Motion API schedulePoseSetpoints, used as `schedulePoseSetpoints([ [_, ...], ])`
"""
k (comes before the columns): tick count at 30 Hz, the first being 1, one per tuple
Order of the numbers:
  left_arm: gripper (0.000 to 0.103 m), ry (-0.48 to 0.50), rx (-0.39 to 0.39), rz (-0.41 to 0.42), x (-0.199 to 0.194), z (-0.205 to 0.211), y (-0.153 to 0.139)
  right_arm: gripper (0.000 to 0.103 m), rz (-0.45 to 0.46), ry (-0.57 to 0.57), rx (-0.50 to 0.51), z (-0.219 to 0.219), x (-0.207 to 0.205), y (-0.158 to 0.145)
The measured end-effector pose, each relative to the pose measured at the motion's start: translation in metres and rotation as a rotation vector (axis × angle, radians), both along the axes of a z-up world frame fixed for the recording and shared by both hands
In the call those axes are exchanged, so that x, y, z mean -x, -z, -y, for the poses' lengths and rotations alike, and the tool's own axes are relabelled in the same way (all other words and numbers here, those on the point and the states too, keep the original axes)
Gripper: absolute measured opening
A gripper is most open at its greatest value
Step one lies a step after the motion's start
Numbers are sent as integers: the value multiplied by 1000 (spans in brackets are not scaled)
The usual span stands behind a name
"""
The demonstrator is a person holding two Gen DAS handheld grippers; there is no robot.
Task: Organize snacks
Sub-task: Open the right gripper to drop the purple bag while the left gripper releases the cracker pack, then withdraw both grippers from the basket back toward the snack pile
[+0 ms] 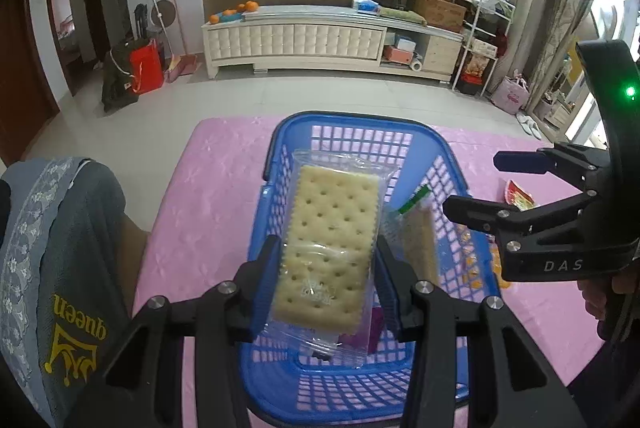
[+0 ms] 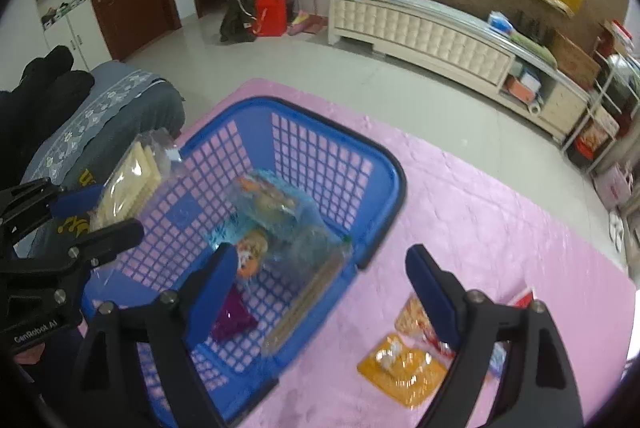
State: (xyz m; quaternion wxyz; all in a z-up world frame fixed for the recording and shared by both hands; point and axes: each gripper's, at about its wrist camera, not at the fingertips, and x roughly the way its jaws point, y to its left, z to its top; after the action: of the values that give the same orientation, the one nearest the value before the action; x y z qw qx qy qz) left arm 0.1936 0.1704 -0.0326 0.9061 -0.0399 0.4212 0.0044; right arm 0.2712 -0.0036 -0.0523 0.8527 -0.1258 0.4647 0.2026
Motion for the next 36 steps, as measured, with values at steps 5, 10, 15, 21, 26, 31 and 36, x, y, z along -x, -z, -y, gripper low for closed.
schedulePoseSetpoints([
  [5,43,27,-2,-8,5,10,-1,89,-37,47,-30,11,8,0],
  [10,43,57,-5,-23,5,19,4,89,-46,80,-26,18,15,3],
  [15,43,73,5,-41,-1,25,11,89,-63,114,-40,25,19,8],
  [21,43,84,14,-57,-10,31,19,89,-75,147,-50,34,21,13],
  [26,43,80,38,-96,-20,33,31,89,-90,164,-63,41,20,21],
  [31,43,96,39,-130,-23,37,42,89,-98,173,-77,46,21,27],
  [36,70,92,18,-103,-17,39,37,89,-88,178,-83,51,25,23],
])
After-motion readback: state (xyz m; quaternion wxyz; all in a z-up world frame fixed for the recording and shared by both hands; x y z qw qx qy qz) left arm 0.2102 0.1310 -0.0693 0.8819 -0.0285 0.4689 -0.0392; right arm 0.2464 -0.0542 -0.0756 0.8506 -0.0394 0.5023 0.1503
